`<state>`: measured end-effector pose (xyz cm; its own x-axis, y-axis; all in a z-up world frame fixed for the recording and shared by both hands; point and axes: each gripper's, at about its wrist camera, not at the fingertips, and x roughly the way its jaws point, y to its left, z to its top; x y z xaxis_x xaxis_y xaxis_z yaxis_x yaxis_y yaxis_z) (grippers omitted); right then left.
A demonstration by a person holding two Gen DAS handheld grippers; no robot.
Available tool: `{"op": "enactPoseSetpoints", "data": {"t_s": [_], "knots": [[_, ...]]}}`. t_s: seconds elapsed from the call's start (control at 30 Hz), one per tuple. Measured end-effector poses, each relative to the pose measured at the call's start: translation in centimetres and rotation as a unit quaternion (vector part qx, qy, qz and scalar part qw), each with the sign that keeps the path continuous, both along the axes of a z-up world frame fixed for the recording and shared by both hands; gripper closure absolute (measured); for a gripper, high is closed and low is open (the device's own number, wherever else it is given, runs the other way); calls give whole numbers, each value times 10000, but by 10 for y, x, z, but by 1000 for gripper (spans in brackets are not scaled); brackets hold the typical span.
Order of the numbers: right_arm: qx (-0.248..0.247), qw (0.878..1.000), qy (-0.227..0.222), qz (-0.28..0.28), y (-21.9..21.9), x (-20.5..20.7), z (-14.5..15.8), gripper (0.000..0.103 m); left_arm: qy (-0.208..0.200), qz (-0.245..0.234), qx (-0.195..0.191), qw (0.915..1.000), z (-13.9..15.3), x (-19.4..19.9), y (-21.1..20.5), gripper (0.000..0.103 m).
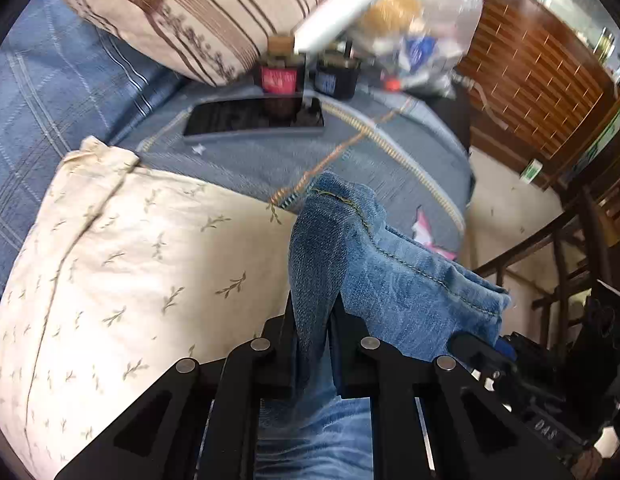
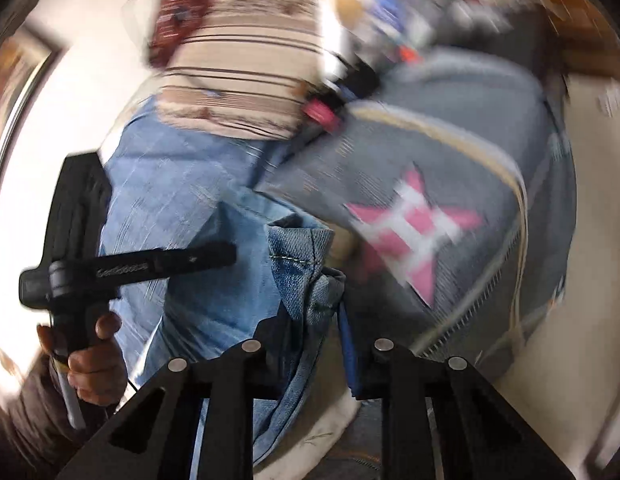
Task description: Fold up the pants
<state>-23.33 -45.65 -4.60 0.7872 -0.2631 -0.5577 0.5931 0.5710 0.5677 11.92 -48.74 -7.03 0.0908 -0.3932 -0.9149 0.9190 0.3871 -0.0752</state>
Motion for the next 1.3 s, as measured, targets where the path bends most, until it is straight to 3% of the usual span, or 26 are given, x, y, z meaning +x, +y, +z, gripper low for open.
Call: {"op": "enactPoseSetpoints", "data": {"t_s": [0.07, 0.23, 0.43, 0.57, 0.67, 0.83, 1.0, 1.1, 1.13, 1.17, 1.2, 1.3], "knots": [[-344, 9992, 42, 180, 16, 5, 16, 83, 35, 112, -163, 9998, 17, -2, 17, 92], [-565, 9960, 105, 679, 52, 25, 26, 83, -28, 514, -227, 9984, 41, 8, 65, 91], [-543, 9855, 198, 1592, 107, 62, 19, 84, 177, 1382, 60, 9902, 45, 32, 142, 91], [-146, 9791, 379, 1991, 132, 82, 0, 80, 330, 1693, 238, 9847, 37, 39, 171, 91], [48, 9870, 269, 1586, 117, 67, -1, 79, 454, 1788, 93, 9828, 42, 35, 180, 90], [716, 9954, -207, 599, 55, 24, -4, 35, 201, 1480, 4, 9888, 55, 25, 170, 90], [981, 9900, -567, 834, 17, 47, -10, 35, 67, 1325, 127, 9911, 59, 20, 160, 90], [994, 9874, -253, 1202, 12, 88, -25, 35, 79, 1347, 222, 9906, 55, 27, 152, 89], [999, 9860, -134, 1327, 12, 97, -29, 43, 85, 1371, 258, 9902, 55, 30, 150, 89], [1015, 9834, 18, 1502, 14, 110, -35, 57, 95, 1379, 275, 9900, 54, 33, 147, 89], [1018, 9811, 61, 1647, 18, 118, -39, 101, 109, 1386, 276, 9899, 54, 35, 143, 89], [829, 9872, -92, 1359, 20, 100, -32, 100, 161, 1269, 193, 9916, 58, 35, 127, 88]]}}
